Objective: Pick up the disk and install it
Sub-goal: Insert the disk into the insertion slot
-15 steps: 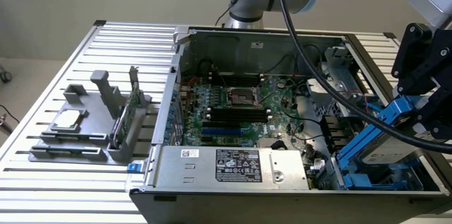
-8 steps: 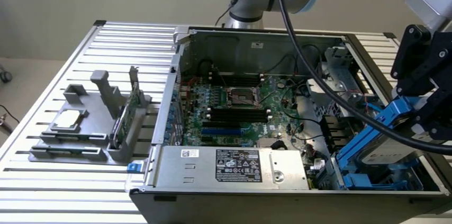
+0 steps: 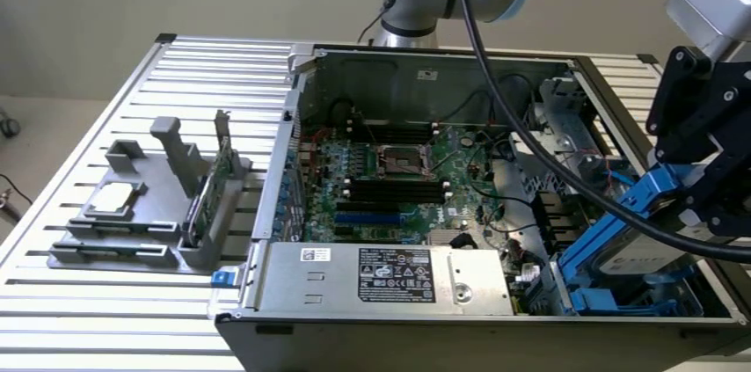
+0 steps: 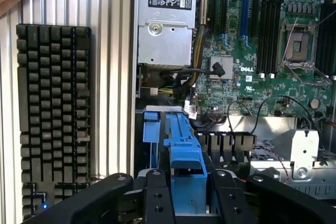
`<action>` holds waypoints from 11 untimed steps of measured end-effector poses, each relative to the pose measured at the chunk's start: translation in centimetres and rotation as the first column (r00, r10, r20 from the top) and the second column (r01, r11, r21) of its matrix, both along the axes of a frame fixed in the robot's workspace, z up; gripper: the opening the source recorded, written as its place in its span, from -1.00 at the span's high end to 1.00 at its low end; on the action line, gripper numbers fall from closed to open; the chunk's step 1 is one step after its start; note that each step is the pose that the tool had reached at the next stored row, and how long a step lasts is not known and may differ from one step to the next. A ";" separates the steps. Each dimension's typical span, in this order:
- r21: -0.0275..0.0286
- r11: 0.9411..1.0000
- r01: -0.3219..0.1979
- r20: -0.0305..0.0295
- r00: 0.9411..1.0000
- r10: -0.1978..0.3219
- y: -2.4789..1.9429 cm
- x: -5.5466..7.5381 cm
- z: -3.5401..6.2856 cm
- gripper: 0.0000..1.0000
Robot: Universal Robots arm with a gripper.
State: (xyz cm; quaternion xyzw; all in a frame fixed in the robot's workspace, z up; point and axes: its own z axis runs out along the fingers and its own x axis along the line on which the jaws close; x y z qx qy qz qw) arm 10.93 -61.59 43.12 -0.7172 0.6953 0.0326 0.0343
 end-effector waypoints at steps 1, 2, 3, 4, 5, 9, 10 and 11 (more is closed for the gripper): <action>0.000 1.000 0.000 0.000 1.000 0.000 0.00 0.0 -0.05 0.35; 0.000 1.000 0.000 0.000 1.000 0.000 0.00 0.0 -0.09 0.35; 0.000 1.000 0.000 0.000 1.000 0.000 0.00 0.0 -0.13 0.35; 0.001 1.000 0.000 0.000 1.000 0.000 0.00 0.0 -0.17 0.35; 0.001 1.000 0.000 0.000 1.000 0.000 0.00 0.0 -0.18 0.35; 0.002 1.000 0.000 -0.001 1.000 0.000 0.00 0.0 -0.12 0.35; 0.002 1.000 0.000 -0.002 1.000 0.000 0.00 0.0 -0.03 0.35; 0.002 1.000 0.000 -0.004 1.000 0.000 -0.01 0.0 0.11 0.35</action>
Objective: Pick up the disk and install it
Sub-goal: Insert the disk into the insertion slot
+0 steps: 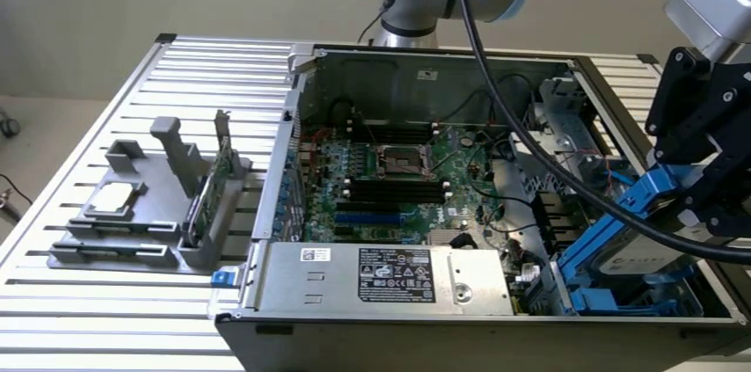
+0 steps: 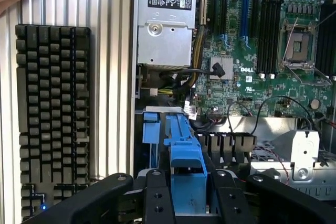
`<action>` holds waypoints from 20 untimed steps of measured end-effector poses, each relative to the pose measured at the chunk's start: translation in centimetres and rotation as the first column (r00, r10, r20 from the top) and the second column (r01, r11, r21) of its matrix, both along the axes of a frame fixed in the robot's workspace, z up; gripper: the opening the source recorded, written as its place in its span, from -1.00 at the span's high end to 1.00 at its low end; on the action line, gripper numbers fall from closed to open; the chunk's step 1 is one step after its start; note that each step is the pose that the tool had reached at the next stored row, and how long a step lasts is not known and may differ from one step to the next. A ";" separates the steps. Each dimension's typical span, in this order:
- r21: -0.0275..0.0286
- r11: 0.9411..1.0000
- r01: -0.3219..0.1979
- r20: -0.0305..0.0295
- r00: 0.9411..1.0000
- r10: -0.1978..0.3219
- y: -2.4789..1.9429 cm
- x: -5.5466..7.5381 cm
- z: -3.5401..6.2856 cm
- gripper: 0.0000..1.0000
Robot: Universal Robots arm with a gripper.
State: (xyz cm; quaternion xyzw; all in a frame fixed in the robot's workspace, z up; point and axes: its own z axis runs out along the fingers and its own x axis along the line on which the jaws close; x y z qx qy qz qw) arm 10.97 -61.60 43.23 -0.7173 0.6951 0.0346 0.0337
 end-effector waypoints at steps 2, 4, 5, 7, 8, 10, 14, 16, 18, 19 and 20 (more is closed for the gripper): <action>-0.001 1.000 0.000 -0.003 1.000 0.000 -0.02 0.0 0.29 0.35; -0.001 1.000 0.000 -0.006 1.000 0.000 -0.03 0.0 0.42 0.35; -0.001 1.000 0.001 -0.007 1.000 -0.001 -0.04 0.0 0.41 0.35; -0.001 1.000 0.001 -0.007 1.000 -0.001 -0.06 0.0 0.40 0.35; -0.001 1.000 0.000 -0.007 1.000 0.000 -0.08 0.0 0.40 0.35; -0.001 1.000 0.001 -0.007 1.000 -0.001 -0.15 0.0 0.38 0.35; -0.001 1.000 0.000 -0.007 1.000 0.000 -0.29 0.0 0.27 0.35; -0.001 1.000 0.000 -0.007 1.000 0.000 -0.31 0.0 0.21 0.35; -0.001 1.000 0.000 -0.007 1.000 0.000 -0.31 0.0 0.15 0.35; -0.001 1.000 0.000 -0.007 1.000 0.000 -0.32 0.1 0.12 0.35; -0.001 1.000 0.000 -0.007 1.000 0.000 -0.32 0.2 0.11 0.35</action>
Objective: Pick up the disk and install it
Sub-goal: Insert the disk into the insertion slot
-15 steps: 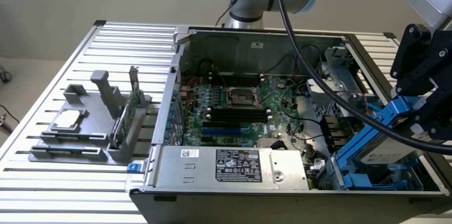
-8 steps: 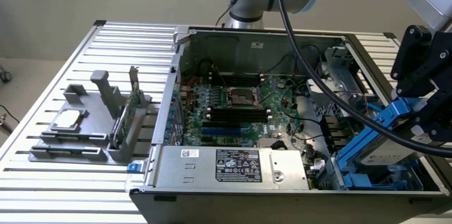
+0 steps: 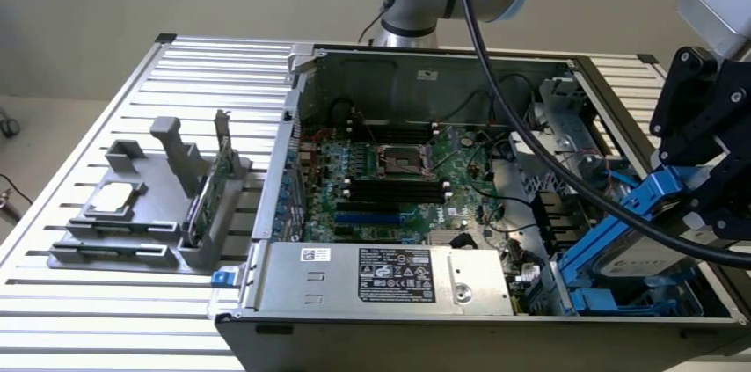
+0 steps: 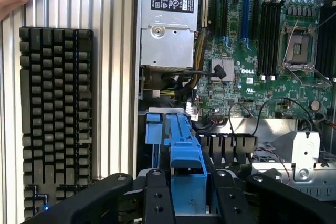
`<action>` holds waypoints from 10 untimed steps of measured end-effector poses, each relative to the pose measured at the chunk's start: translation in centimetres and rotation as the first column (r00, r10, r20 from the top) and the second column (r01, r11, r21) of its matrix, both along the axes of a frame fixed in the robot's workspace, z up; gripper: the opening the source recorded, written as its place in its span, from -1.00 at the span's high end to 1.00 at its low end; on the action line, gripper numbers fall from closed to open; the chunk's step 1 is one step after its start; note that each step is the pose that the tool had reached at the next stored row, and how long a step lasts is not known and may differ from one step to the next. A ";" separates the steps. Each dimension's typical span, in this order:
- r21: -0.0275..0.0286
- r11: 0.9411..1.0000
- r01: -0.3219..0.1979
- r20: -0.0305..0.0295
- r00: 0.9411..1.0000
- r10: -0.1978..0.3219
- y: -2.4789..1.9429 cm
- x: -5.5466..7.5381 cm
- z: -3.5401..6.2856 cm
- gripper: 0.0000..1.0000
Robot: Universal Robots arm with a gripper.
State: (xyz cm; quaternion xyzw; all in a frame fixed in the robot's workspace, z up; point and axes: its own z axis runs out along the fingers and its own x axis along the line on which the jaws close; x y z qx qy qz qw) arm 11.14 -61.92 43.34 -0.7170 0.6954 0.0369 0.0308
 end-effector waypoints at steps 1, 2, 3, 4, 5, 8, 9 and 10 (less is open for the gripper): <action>0.000 1.000 0.000 0.000 1.000 0.000 0.00 0.1 -0.01 0.35; 0.000 1.000 0.000 0.000 1.000 0.000 0.01 0.1 -0.03 0.35; 0.000 1.000 0.000 0.000 1.000 0.000 0.01 0.1 -0.08 0.35; 0.000 1.000 0.000 0.000 1.000 0.000 0.01 0.1 -0.15 0.35; 0.000 1.000 0.000 0.000 1.000 0.000 0.00 0.1 -0.23 0.35; 0.000 1.000 0.000 0.000 1.000 0.000 0.00 0.1 -0.45 0.35; 0.000 1.000 0.000 0.000 1.000 0.000 0.00 0.1 -0.52 0.35; 0.000 1.000 0.000 0.000 1.000 0.000 0.00 0.1 -0.58 0.35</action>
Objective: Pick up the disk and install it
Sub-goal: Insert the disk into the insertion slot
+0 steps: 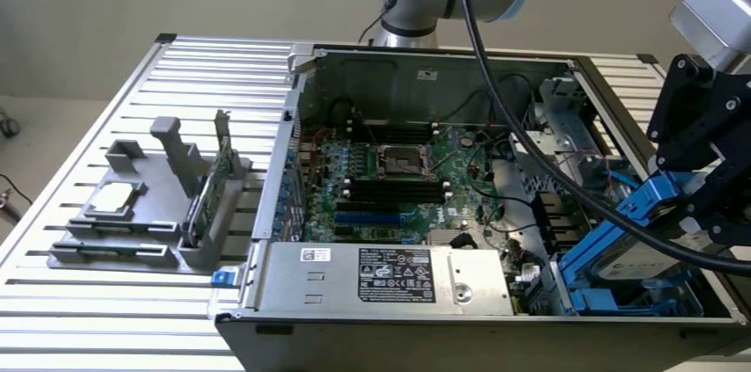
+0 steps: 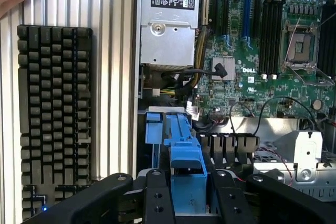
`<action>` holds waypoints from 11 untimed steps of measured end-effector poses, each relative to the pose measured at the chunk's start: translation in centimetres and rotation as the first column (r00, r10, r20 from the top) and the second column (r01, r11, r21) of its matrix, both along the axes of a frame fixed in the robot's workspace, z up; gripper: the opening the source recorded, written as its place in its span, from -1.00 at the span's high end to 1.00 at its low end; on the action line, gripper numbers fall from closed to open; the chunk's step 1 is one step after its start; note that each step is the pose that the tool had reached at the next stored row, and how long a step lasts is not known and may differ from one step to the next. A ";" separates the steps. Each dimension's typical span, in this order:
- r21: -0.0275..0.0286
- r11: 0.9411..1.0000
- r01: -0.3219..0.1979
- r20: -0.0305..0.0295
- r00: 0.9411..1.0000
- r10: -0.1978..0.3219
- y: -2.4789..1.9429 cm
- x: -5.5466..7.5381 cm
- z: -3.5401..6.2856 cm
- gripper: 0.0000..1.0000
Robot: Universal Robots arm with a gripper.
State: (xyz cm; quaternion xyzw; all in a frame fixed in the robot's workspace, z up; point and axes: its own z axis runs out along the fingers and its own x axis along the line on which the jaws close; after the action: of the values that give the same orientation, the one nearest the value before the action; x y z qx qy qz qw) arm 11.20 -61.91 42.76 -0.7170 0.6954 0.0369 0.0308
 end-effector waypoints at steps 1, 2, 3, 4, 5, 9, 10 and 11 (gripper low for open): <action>0.000 1.000 0.000 0.000 1.000 0.000 0.00 0.0 -0.07 0.35; 0.000 1.000 0.000 0.000 1.000 0.000 0.00 0.0 -0.13 0.35; 0.000 1.000 0.000 0.000 1.000 0.000 0.00 0.0 -0.19 0.35; 0.000 1.000 0.000 0.000 1.000 0.000 0.00 0.0 -0.25 0.35; 0.000 1.000 0.000 0.000 1.000 0.000 0.00 0.0 -0.32 0.35; 0.001 1.000 0.000 0.000 1.000 0.000 0.00 0.0 -0.62 0.35; 0.001 1.000 0.000 0.000 1.000 0.000 0.00 0.0 -0.68 0.35; 0.001 1.000 0.000 0.000 1.000 0.000 0.00 0.0 -0.74 0.35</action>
State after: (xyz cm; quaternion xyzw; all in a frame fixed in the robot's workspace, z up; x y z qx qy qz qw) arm 11.16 -61.91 42.02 -0.7170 0.6954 0.0371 0.0311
